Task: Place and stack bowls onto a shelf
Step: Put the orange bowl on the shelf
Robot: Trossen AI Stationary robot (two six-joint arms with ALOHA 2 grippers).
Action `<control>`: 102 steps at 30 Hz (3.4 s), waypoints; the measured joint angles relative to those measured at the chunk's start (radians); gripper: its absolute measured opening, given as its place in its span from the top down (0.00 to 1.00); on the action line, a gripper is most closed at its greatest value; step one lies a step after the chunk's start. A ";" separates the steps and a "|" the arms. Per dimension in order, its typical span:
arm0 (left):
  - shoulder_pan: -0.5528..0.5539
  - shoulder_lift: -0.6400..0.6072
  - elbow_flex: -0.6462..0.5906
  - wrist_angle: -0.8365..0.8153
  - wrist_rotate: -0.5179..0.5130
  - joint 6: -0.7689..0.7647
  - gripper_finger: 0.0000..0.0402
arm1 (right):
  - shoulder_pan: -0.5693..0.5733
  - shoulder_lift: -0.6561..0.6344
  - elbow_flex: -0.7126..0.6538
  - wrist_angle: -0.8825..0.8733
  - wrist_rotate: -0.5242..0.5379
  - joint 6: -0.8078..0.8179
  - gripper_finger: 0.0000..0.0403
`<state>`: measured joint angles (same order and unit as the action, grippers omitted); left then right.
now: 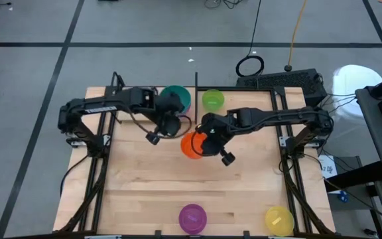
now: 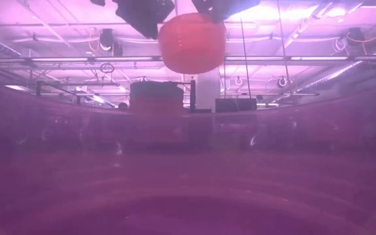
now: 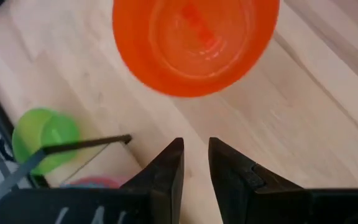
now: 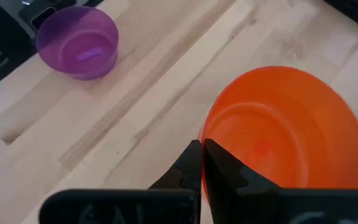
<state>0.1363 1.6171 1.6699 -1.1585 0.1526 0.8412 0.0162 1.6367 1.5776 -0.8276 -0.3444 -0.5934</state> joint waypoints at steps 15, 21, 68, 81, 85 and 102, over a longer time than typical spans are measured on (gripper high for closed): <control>-0.126 0.026 0.000 0.028 0.015 0.092 0.80 | 0.010 0.000 0.000 0.018 -0.106 -0.087 1.00; -0.147 0.024 0.000 0.027 0.034 0.100 0.80 | 0.019 0.001 0.000 0.016 -0.203 -0.083 1.00; -0.128 0.024 0.000 -0.061 0.145 0.057 0.80 | -0.002 0.002 -0.037 0.058 -0.220 -0.046 1.00; -0.104 0.032 -0.032 0.051 0.310 0.108 0.80 | -0.034 0.002 -0.037 0.049 -0.516 -0.061 1.00; -0.078 0.033 -0.093 0.105 0.398 0.099 0.80 | -0.032 0.002 -0.037 0.032 -0.496 -0.056 1.00; -0.026 0.033 -0.163 0.192 0.601 0.179 0.80 | -0.035 0.002 -0.037 0.035 -0.555 -0.071 1.00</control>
<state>0.1102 1.6505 1.5070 -0.9669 0.7539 1.0199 -0.0189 1.6386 1.5406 -0.7924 -0.8997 -0.6648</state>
